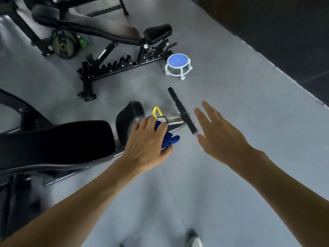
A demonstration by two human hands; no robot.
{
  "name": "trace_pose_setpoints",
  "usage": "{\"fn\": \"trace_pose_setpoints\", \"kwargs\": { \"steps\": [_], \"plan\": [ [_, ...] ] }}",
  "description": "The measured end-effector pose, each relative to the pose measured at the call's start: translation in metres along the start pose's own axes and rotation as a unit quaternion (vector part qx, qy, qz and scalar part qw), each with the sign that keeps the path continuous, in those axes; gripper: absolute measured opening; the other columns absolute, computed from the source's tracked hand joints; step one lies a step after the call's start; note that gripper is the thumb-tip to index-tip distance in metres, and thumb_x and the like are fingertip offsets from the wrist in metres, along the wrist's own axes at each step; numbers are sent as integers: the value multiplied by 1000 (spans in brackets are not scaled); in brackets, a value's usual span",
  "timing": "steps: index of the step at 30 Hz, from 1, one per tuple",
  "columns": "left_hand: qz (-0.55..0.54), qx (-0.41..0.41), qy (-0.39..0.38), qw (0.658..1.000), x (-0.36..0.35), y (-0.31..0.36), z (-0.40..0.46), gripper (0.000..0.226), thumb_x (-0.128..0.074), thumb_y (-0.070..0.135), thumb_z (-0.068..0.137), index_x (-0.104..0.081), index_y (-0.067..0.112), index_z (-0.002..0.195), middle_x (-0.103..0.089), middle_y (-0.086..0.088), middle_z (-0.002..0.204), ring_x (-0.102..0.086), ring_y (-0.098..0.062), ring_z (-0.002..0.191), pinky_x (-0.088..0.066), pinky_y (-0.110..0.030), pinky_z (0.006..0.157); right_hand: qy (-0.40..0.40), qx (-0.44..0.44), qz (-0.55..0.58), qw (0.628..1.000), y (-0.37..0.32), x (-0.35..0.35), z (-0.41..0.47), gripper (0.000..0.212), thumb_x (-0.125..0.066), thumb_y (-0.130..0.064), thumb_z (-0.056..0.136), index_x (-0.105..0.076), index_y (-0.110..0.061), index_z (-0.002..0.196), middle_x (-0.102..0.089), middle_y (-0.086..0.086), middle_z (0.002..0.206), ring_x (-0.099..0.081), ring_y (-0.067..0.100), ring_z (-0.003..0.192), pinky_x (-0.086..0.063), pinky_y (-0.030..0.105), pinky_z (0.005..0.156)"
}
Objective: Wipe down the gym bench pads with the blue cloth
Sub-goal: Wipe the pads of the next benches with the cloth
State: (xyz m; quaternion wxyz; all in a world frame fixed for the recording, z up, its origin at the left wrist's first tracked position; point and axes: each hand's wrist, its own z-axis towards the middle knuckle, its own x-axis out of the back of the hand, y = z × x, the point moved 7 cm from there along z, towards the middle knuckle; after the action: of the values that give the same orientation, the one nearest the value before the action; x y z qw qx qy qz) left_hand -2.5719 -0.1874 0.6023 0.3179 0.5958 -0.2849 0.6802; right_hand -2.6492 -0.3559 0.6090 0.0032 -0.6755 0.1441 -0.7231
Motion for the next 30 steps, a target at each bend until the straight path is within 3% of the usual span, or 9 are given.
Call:
{"fn": "trace_pose_setpoints", "kwargs": {
  "steps": [5, 11, 15, 23, 25, 30],
  "plan": [
    [4, 4, 5, 1000, 40, 55, 93, 47, -52, 53, 80, -59, 13, 104, -55, -11, 99, -55, -31, 84, -46, -40, 70, -5, 11, -12, 1000, 88, 71, 21, 75, -66, -35, 93, -30, -11, 155, -20, 15, 164, -33, 32, 147, -45, 42, 107],
    [0, 14, 34, 999, 71, 88, 226, 46, -49, 55, 81, -57, 15, 103, -52, -7, 101, -53, -28, 88, -50, -43, 74, 32, 35, -37, 998, 180, 143, 100, 64, -64, -48, 91, -49, -14, 142, -42, 8, 150, -47, 26, 135, -46, 38, 103],
    [-12, 16, 62, 998, 71, 104, 341, 39, -57, 51, 79, -56, 17, 98, -53, -5, 97, -55, -27, 85, -49, -40, 72, 49, 58, -28, 997, 256, 176, 184, 50, -67, -45, 90, -60, -11, 126, -51, 10, 142, -54, 28, 128, -46, 38, 103],
    [-88, 18, 61, 994, 58, 165, 613, 42, -43, 53, 79, -56, 16, 94, -51, -4, 91, -53, -30, 81, -41, -37, 67, 3, 30, -50, 998, 458, 232, 339, 47, -53, -41, 100, -48, -19, 141, -42, 3, 151, -46, 21, 134, -31, 36, 114],
    [-99, 12, 55, 994, 52, 185, 673, 42, -43, 54, 79, -55, 17, 94, -52, -4, 93, -52, -28, 82, -37, -36, 67, -13, 13, -49, 999, 514, 242, 368, 45, -50, -39, 102, -45, -20, 143, -41, 2, 151, -47, 20, 133, -33, 33, 113],
    [-103, 8, 39, 994, 19, 222, 833, 48, -39, 57, 77, -57, 18, 98, -54, -3, 98, -56, -29, 90, -45, -39, 74, -31, -9, -10, 999, 657, 249, 466, 42, -48, -34, 104, -44, -21, 143, -42, -3, 149, -49, 18, 130, -42, 27, 104]
  ]
}}
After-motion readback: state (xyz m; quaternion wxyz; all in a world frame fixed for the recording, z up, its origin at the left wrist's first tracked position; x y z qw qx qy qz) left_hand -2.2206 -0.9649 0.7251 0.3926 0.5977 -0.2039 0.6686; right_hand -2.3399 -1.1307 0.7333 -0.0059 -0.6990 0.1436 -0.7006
